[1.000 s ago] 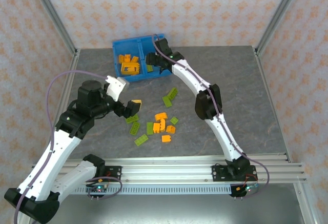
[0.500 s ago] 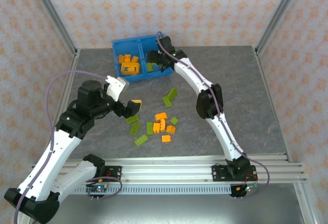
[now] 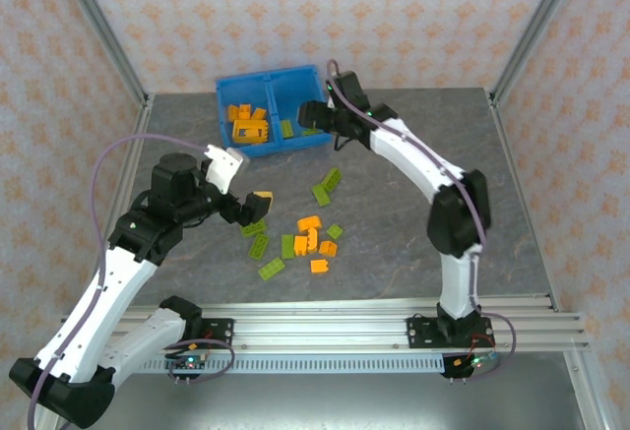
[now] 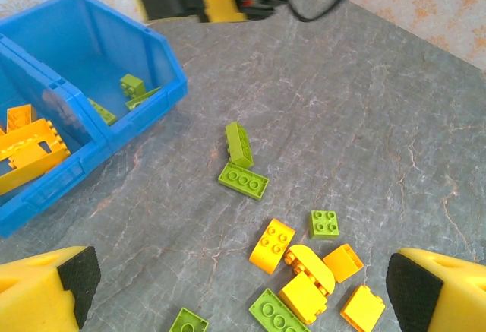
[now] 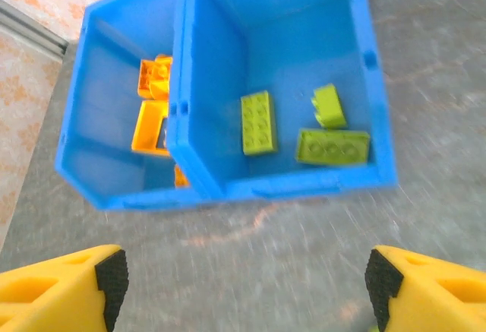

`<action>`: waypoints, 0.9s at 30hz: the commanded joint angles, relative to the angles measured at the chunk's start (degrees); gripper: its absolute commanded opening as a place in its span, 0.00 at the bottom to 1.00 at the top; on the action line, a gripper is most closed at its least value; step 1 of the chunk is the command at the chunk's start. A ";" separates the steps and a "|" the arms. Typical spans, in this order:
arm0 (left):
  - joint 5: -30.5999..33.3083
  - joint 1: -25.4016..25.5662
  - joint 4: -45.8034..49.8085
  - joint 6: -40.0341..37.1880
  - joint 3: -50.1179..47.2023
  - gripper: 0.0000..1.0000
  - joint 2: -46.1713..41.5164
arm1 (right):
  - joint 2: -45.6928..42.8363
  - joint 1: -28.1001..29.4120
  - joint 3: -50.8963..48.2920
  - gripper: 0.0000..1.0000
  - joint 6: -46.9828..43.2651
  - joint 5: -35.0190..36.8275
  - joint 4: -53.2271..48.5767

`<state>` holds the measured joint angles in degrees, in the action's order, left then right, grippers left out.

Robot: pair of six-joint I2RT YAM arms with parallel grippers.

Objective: Sort the legos into containers by color

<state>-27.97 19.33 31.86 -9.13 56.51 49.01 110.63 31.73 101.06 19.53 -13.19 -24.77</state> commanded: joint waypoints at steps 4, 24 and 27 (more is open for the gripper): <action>-0.18 -0.52 -0.83 -0.63 -0.26 1.00 0.94 | -8.92 0.11 -19.44 0.88 11.11 4.76 7.08; 1.47 -0.53 0.08 -0.89 -0.08 1.00 1.36 | 7.62 1.88 -17.05 0.70 19.12 4.13 0.31; 1.69 -0.53 0.13 -0.89 -0.07 1.00 1.46 | 8.28 1.86 -17.53 0.65 19.05 4.27 0.08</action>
<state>-27.53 19.33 31.86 -9.13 56.51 50.85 117.93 33.34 82.48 38.15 -10.00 -23.40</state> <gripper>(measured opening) 0.996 0.656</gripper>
